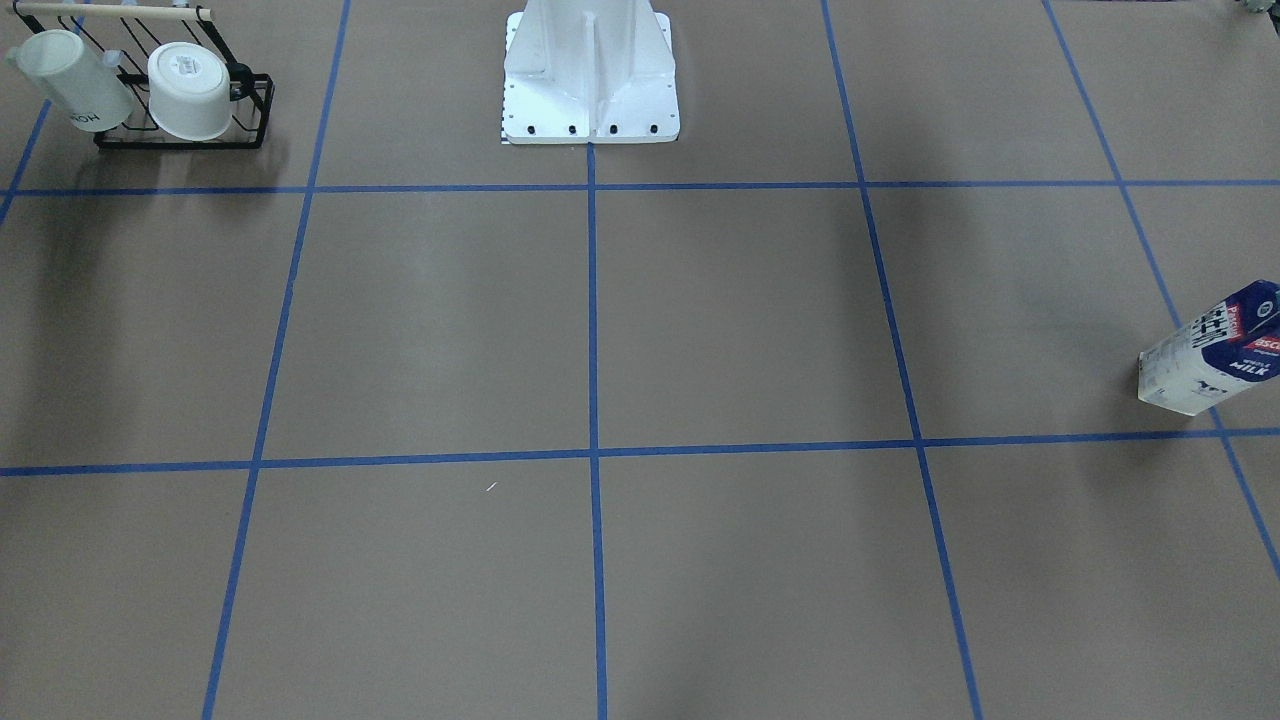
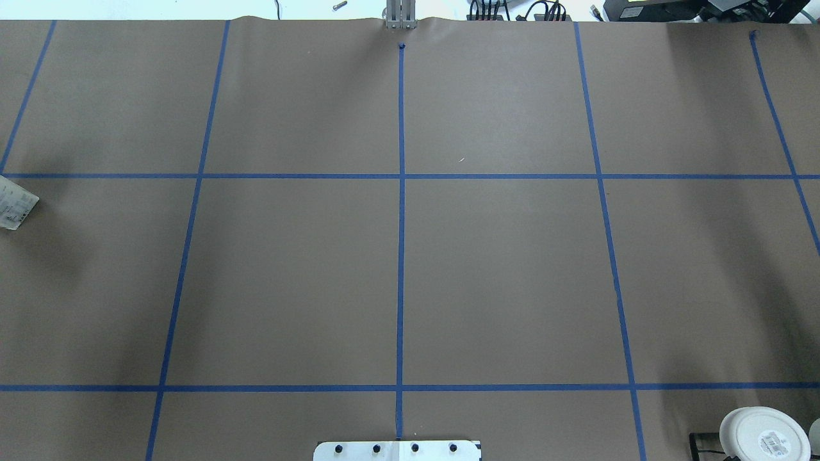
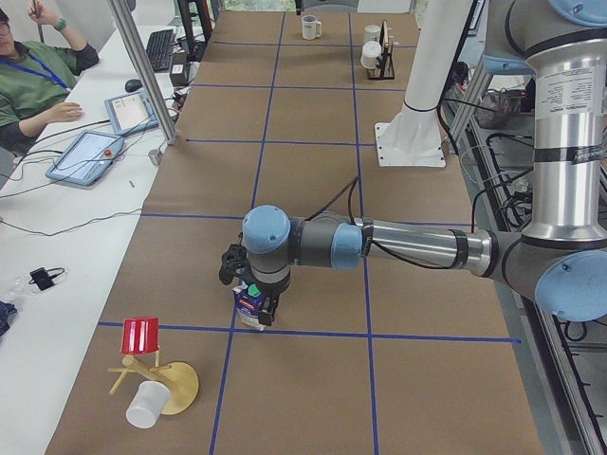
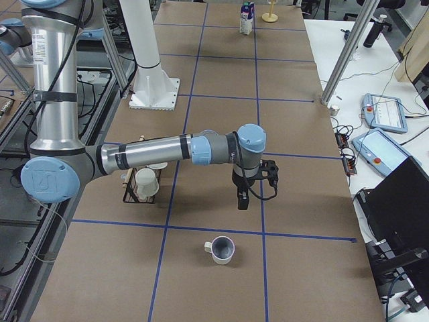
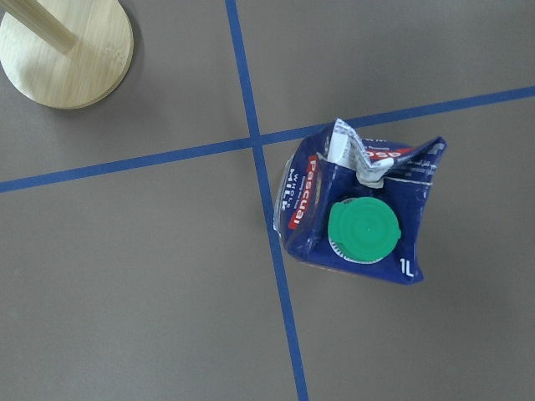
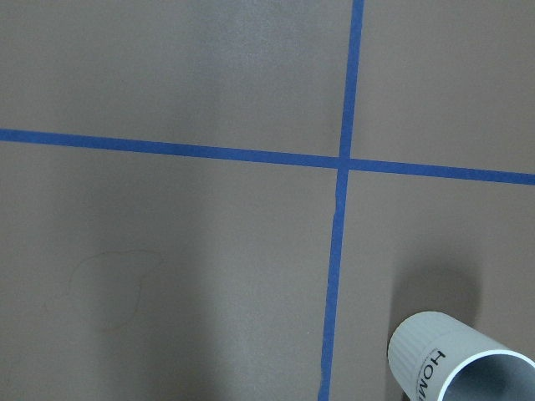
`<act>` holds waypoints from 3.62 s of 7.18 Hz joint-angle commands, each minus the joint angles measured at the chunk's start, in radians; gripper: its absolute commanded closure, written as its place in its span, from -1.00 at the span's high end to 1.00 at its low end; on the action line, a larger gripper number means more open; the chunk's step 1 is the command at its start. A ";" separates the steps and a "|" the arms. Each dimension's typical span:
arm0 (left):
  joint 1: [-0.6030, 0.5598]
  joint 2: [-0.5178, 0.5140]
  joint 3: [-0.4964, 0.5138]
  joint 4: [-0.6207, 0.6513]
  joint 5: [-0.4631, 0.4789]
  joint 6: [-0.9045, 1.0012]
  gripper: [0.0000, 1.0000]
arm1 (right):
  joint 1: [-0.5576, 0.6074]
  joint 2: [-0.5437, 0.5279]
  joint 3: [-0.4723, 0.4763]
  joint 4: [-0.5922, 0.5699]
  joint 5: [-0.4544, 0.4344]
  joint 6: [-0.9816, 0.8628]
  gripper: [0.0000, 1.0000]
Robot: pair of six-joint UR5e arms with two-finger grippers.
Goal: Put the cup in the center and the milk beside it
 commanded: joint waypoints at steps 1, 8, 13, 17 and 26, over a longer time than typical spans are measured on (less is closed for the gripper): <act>0.000 0.002 -0.015 -0.014 0.002 0.000 0.98 | 0.000 0.003 -0.001 0.000 0.000 0.002 1.00; 0.000 -0.015 -0.084 -0.256 0.006 -0.008 0.98 | 0.000 0.056 0.024 0.000 -0.002 0.015 1.00; 0.000 -0.064 -0.043 -0.420 0.000 -0.014 0.98 | 0.017 -0.161 -0.061 0.383 -0.007 0.014 1.00; 0.000 -0.066 -0.054 -0.424 0.000 -0.015 0.98 | 0.009 -0.163 -0.168 0.393 -0.085 0.003 0.59; 0.000 -0.066 -0.051 -0.425 0.000 -0.011 0.98 | -0.061 -0.110 -0.337 0.554 -0.117 0.011 -1.00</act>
